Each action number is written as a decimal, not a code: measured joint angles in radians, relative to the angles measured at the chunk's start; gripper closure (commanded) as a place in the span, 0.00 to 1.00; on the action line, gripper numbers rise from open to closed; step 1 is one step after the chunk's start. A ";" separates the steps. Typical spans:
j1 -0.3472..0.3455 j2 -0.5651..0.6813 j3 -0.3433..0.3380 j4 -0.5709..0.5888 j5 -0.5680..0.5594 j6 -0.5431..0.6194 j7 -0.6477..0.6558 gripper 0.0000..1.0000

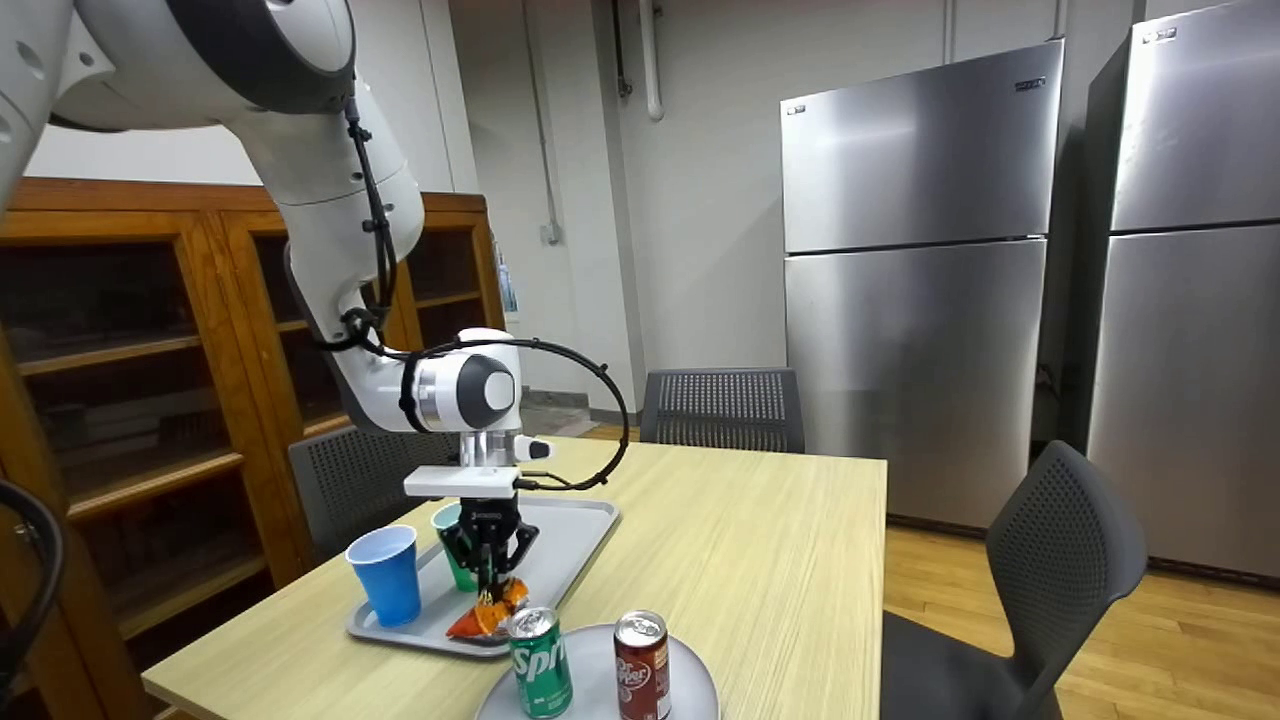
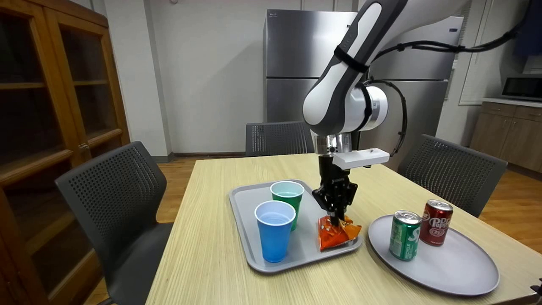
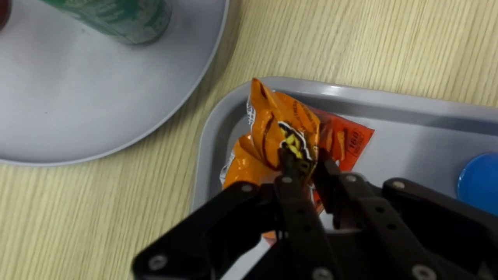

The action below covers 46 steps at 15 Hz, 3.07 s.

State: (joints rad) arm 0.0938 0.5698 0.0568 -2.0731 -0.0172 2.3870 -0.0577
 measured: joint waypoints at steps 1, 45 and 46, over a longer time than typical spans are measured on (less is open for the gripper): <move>0.000 0.000 0.000 0.000 0.000 0.000 0.000 1.00; -0.188 0.108 -0.082 0.254 0.099 -0.014 0.002 0.74; -0.189 0.116 -0.082 0.263 0.099 -0.014 0.002 0.72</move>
State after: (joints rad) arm -0.0953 0.6860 -0.0251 -1.8106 0.0817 2.3728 -0.0556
